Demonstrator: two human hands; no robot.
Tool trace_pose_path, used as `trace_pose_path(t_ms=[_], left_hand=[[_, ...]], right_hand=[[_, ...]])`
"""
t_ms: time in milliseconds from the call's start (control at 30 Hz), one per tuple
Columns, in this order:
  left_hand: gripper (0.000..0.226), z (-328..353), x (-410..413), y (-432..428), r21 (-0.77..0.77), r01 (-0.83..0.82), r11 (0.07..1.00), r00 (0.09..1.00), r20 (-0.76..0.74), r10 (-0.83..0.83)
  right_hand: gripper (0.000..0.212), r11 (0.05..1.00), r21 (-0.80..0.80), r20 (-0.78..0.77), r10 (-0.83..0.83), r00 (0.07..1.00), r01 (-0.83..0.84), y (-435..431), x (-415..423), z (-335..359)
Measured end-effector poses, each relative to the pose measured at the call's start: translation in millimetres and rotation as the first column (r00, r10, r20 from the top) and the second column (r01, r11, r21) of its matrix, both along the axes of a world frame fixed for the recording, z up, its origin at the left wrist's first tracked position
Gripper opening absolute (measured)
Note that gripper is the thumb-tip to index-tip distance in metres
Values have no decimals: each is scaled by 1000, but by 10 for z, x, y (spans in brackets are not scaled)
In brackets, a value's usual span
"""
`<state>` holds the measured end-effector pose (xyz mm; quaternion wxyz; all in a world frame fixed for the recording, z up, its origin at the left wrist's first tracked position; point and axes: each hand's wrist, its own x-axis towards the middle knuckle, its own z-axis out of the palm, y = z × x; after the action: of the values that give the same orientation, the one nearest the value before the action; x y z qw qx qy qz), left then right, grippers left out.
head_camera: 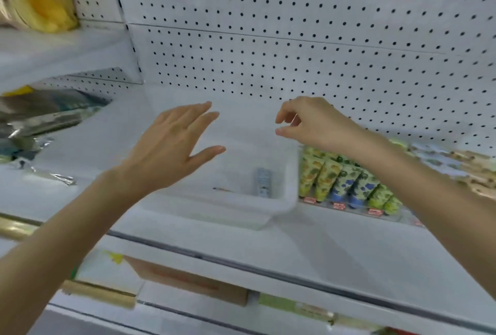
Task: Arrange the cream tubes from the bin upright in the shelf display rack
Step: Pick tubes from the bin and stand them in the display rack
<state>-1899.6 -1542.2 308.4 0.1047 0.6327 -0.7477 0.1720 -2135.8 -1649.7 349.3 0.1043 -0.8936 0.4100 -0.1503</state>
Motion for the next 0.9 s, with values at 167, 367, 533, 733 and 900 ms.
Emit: trace_pose_path(t_ms=[167,367,533,733,900], left_hand=[[76,21,859,-48,108,-19,994,1000,-8,20],[79,-202,1392,10,258,8,966,921,-379,94],[80,-260,1401,165,409,81,909,867,-478,137],[88,-238,1289,463,330,42,943,897,-429,110],[88,-356,1256,664,275,28,961,898,-429,96]], right_hand=[[29,995,74,-11,-72,997,73,28,701,-226],[30,974,173,-29,-142,989,145,182,1247,-690],[27,940,264,-45,-213,976,217,286,1196,-792],[28,900,398,-114,-141,983,175,427,1149,-836],[31,882,434,-196,-106,975,183,558,1103,-966]])
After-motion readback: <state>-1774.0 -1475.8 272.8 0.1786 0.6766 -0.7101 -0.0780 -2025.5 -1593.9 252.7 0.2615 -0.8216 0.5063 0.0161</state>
